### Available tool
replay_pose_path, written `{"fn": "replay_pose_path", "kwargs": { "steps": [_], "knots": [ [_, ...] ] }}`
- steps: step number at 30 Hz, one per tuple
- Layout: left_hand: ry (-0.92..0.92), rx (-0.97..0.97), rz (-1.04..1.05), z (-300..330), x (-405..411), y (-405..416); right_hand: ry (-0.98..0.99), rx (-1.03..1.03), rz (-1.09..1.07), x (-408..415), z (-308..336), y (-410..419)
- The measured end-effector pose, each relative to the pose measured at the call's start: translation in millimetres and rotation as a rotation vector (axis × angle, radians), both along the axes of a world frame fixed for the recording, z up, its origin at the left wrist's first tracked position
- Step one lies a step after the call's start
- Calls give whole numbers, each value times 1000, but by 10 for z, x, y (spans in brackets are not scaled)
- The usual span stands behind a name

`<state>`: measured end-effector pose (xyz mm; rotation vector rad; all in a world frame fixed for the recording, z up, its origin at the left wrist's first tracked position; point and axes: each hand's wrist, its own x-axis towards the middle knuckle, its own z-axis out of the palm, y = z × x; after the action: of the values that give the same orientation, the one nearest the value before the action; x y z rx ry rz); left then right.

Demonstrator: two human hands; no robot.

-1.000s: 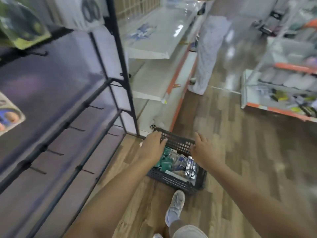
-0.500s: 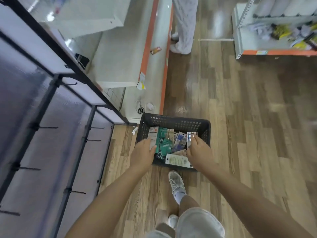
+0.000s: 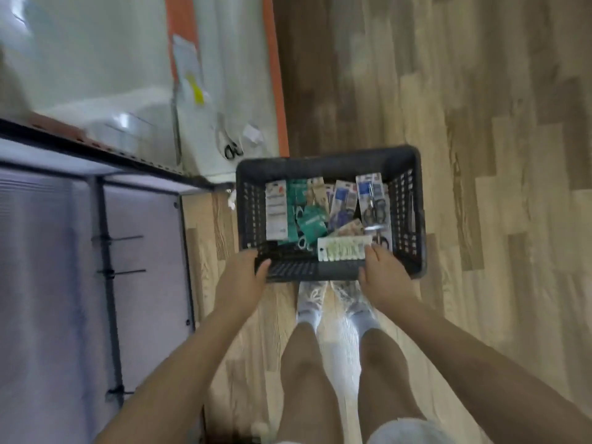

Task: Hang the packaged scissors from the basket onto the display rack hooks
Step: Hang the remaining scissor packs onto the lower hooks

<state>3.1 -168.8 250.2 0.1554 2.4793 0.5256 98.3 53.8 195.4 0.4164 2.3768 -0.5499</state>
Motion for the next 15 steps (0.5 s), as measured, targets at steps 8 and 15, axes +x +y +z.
{"fn": "replay_pose_path", "kwargs": {
  "steps": [8, 15],
  "knots": [
    [-113, -196, -176, -1685, -64, -108, -60, 43, -56, 211, -1302, 124],
    [-144, -205, -426, -2951, 58, 385, -95, 98, 62, 149, -2390, 360]
  ]
}}
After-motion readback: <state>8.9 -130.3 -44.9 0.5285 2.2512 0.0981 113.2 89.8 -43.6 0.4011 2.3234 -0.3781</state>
